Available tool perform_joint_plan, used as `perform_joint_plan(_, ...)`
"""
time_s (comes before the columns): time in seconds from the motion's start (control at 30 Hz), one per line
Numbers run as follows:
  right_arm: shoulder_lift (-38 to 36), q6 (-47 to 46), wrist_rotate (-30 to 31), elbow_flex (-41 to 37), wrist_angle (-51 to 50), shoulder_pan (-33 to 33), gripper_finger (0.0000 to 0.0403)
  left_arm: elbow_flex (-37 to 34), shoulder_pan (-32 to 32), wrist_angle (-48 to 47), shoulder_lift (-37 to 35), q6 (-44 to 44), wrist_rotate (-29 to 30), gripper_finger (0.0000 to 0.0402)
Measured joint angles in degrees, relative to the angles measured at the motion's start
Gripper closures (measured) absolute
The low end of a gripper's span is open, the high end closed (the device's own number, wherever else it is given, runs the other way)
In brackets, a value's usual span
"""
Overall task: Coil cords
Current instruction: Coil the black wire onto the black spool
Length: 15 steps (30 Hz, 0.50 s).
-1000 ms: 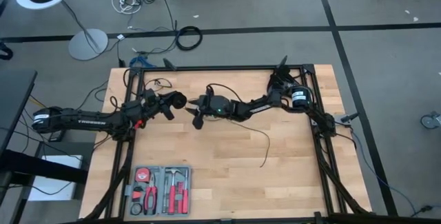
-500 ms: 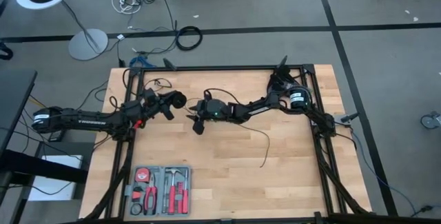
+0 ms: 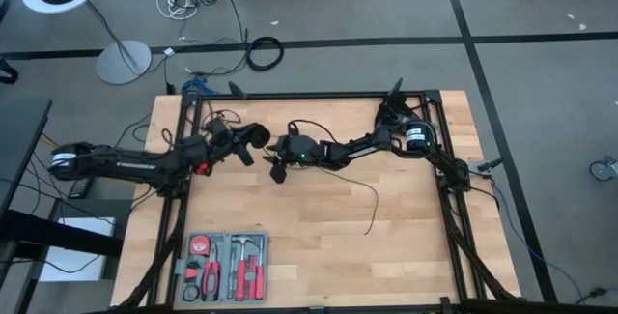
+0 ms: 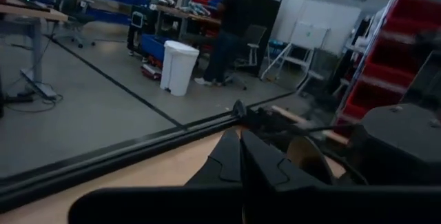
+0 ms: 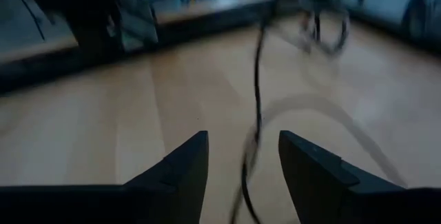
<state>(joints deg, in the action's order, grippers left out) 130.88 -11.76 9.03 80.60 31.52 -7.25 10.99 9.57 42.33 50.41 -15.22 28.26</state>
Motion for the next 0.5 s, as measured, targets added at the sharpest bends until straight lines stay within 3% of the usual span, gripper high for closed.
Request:
perform_joint_plan(0.17,-3.9,0.2,-0.1,-1.8,-8.0,0.5,0.0235,2.4,0.0,2.4,6.3,0.4,-2.6,0.0402)
perform_joint_plan(0.27,-9.3,1.0,3.2,-8.2,-7.9,1.3,0.0246,3.5,0.0,4.7,9.7,0.5,-4.4,0.0402)
perform_joint_plan(0.37,-16.8,0.9,10.5,-19.1,-4.7,2.7,0.026,4.6,0.0,6.4,12.7,1.4,-5.4,0.0402)
perform_joint_plan(0.5,-27.3,-4.4,18.5,-37.7,8.1,5.7,0.028,6.6,0.1,9.6,17.2,1.6,-7.0,0.0402)
